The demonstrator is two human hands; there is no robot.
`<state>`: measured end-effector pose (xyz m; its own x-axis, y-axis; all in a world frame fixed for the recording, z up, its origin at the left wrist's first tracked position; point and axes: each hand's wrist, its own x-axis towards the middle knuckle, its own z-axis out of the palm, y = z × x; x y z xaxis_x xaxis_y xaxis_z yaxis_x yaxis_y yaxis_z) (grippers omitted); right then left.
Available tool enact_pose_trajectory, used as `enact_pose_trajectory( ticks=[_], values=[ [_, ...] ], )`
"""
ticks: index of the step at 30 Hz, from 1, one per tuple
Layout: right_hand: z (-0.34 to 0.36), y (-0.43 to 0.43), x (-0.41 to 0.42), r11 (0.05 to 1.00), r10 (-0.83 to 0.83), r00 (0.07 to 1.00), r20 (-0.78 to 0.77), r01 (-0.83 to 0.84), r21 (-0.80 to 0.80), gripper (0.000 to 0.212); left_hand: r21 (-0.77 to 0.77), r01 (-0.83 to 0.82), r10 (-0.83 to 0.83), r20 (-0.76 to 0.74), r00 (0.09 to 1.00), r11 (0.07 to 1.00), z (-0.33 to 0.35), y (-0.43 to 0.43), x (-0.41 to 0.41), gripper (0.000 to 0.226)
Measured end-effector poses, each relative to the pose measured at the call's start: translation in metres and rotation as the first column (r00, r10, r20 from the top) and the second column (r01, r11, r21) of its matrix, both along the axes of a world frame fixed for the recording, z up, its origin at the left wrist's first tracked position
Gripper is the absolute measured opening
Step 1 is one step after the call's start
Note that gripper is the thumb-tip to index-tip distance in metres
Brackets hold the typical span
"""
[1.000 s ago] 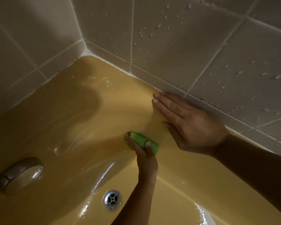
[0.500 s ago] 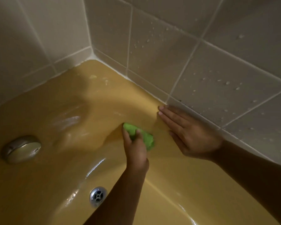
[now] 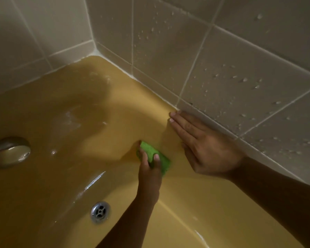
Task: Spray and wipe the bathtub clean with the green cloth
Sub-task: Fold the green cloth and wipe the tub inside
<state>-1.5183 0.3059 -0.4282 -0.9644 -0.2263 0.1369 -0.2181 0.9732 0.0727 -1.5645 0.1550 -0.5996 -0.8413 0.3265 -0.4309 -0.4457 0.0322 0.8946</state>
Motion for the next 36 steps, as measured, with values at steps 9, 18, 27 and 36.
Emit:
enact_pose_trajectory(
  ticks=[9, 18, 27, 36],
  values=[
    [-0.003, 0.0, 0.0, 1.0, 0.0, 0.999, -0.054, 0.002, 0.026, 0.072, -0.321, 0.037, 0.008, 0.138, 0.99, 0.946, -0.077, 0.004, 0.003, 0.074],
    [0.001, 0.0, 0.028, 0.999, -0.029, 0.993, -0.111, 0.032, 0.025, 0.071, 0.219, -0.144, 0.16, -0.058, 0.985, 0.965, 0.041, 0.01, 0.021, 0.074],
    [-0.003, 0.014, 0.064, 0.998, -0.017, 0.998, -0.066, 0.021, 0.06, 0.078, -0.052, 0.031, -0.046, -0.304, 0.952, 0.998, 0.072, 0.016, 0.034, 0.07],
    [-0.003, 0.015, 0.063, 0.986, 0.002, 0.997, -0.075, 0.01, 0.164, 0.077, -0.338, 0.158, -0.195, -0.077, 0.978, 0.928, -0.033, 0.01, 0.048, 0.071]
  ],
)
